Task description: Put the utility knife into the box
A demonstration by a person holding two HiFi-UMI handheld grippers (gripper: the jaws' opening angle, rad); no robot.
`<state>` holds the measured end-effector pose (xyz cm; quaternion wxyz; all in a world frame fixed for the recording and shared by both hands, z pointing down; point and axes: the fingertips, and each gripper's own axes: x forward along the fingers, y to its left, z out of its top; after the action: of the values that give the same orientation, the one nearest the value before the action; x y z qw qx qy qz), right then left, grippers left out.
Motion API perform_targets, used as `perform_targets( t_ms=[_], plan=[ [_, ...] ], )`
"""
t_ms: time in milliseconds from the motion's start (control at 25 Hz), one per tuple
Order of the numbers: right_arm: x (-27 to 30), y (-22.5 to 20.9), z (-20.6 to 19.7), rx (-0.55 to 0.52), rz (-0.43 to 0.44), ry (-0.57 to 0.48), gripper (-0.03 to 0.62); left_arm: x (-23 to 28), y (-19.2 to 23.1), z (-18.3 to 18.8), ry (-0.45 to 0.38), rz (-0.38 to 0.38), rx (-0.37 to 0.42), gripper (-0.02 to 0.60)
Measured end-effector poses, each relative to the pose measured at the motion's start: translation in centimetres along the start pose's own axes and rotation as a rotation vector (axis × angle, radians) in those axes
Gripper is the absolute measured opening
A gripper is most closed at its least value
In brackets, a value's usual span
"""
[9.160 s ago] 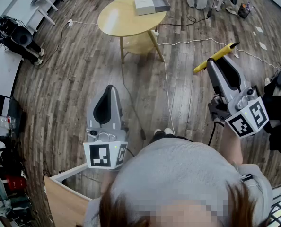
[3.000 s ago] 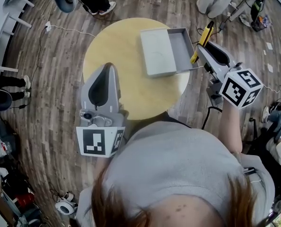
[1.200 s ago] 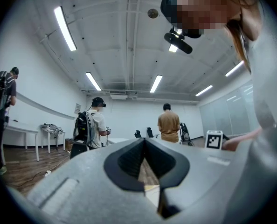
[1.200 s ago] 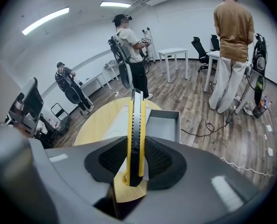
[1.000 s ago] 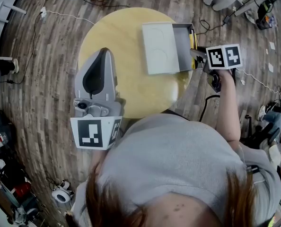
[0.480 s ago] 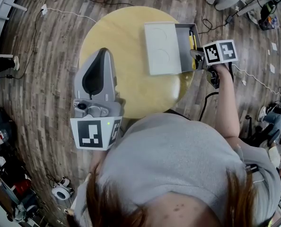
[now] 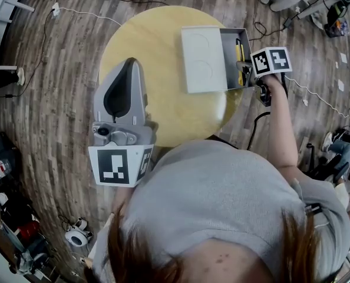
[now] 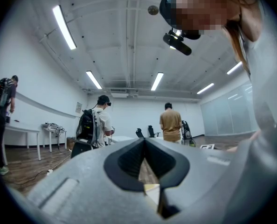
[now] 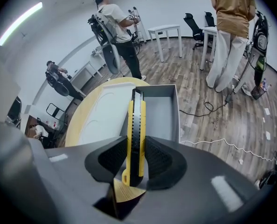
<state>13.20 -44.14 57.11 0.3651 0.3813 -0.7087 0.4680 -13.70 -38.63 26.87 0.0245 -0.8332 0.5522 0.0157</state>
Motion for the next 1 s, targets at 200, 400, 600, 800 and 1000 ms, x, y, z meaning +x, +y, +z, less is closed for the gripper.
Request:
perform_targets(
  t_ms=[200,400,600,800,1000],
  plan=[
    [0.8,0.1,-0.1,-0.009,-0.002,0.026,0.121,0.1,0.1,0.0,0.006,0.003,-0.002,0.002],
    [1.6,-0.6,-0.4,-0.014,-0.023,0.059,0.121,0.2,0.1,-0.1,0.008,0.005,-0.002,0.002],
    [2.6,-1.4,-0.7,-0.007,-0.047,0.087,0.121,0.1,0.5,-0.1,0.012,0.009,-0.003,0.002],
    [3.6,-1.9,-0.9,-0.002,-0.053,0.1,0.121,0.1,0.4,-0.2,0.016,0.012,0.003,0.002],
    [5.1,-2.5,-1.0,-0.007,-0.055,0.145,0.121,0.0,0.6,-0.3,0.02,0.02,0.007,0.002]
  ],
)
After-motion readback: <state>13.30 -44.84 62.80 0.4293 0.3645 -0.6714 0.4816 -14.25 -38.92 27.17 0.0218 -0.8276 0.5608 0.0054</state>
